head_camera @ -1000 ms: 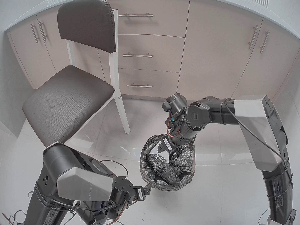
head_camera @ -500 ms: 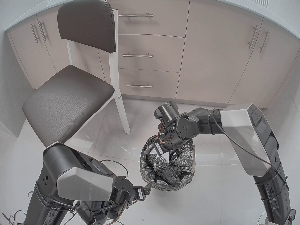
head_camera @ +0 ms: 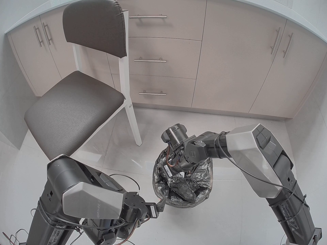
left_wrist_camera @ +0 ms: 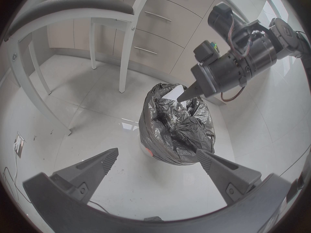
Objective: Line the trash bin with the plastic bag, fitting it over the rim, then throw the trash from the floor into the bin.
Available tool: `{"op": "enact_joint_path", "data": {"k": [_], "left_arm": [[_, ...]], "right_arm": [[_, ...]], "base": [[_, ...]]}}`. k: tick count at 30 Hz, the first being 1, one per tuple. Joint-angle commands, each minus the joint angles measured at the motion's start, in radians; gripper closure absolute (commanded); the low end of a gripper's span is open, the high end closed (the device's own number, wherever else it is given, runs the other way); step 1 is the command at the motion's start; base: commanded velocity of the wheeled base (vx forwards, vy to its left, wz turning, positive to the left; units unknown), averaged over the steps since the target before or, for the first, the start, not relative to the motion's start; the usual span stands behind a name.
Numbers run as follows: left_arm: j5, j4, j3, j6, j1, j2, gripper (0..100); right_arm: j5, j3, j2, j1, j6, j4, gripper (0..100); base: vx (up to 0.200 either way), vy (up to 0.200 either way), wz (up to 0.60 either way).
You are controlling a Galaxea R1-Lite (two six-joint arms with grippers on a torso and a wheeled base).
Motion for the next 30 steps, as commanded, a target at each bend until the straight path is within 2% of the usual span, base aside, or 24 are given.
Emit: {"op": "enact_joint_path", "data": {"k": [1, 6, 9, 30], "left_arm": [[0.000, -0.001, 0.000, 0.000, 0.000, 0.002, 0], [0.000, -0.001, 0.000, 0.000, 0.000, 0.002, 0], [0.002, -0.001, 0.000, 0.000, 0.000, 0.003, 0], [0.002, -0.001, -0.003, 0.000, 0.000, 0.005, 0]], "right_arm": [[0.000, 0.000, 0.036, -0.009, -0.002, 0.000, 100], [-0.006, 0.000, 0.063, -0.034, 0.000, -0.006, 100], [-0.038, 0.000, 0.093, -0.040, -0.003, -0.078, 100], [-0.040, 0.000, 0.212, -0.106, -0.014, -0.204, 100]], "base": [[0.000, 0.000, 0.00], [0.000, 0.000, 0.00], [0.000, 0.000, 0.00], [0.000, 0.000, 0.00]]}}
